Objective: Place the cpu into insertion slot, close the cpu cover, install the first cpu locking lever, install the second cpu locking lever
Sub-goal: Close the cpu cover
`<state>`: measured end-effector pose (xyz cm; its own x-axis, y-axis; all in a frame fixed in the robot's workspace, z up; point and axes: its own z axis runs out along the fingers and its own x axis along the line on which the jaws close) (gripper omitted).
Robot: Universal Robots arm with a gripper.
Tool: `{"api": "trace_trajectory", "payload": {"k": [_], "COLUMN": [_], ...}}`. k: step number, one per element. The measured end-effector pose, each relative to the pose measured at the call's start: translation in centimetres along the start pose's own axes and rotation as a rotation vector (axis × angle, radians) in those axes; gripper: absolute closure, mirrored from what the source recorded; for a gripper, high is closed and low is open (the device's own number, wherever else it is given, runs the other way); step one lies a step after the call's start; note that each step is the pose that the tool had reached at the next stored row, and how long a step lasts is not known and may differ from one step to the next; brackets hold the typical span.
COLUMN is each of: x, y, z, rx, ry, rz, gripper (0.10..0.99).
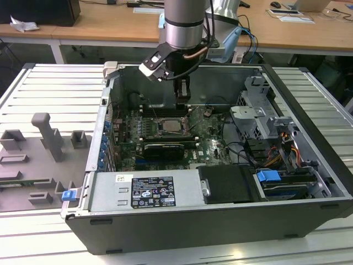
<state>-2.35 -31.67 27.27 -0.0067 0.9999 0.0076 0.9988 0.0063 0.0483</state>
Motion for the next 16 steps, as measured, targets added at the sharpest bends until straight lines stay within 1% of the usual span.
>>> {"api": "trace_trajectory", "payload": {"k": [1,5,8,10,12,13,16], "x": [0.01,0.02,0.01,0.01,0.01,0.01,0.1], "y": [0.02,0.55,1.4,1.72,2.4,2.59,3.47], "z": [-0.02,0.0,0.04,0.05,0.09,0.1,0.17], "rx": [0.0,0.003,0.008,0.01,0.014,0.015,0.017], "ry": [0.0001,-0.0001,-0.0001,0.0,0.0,0.0,-0.0001], "rz": [0.0,0.0,0.0,0.0,0.0,0.0,0.0], "gripper": [0.98,0.98,0.98,0.98,0.98,0.98,0.98]}}
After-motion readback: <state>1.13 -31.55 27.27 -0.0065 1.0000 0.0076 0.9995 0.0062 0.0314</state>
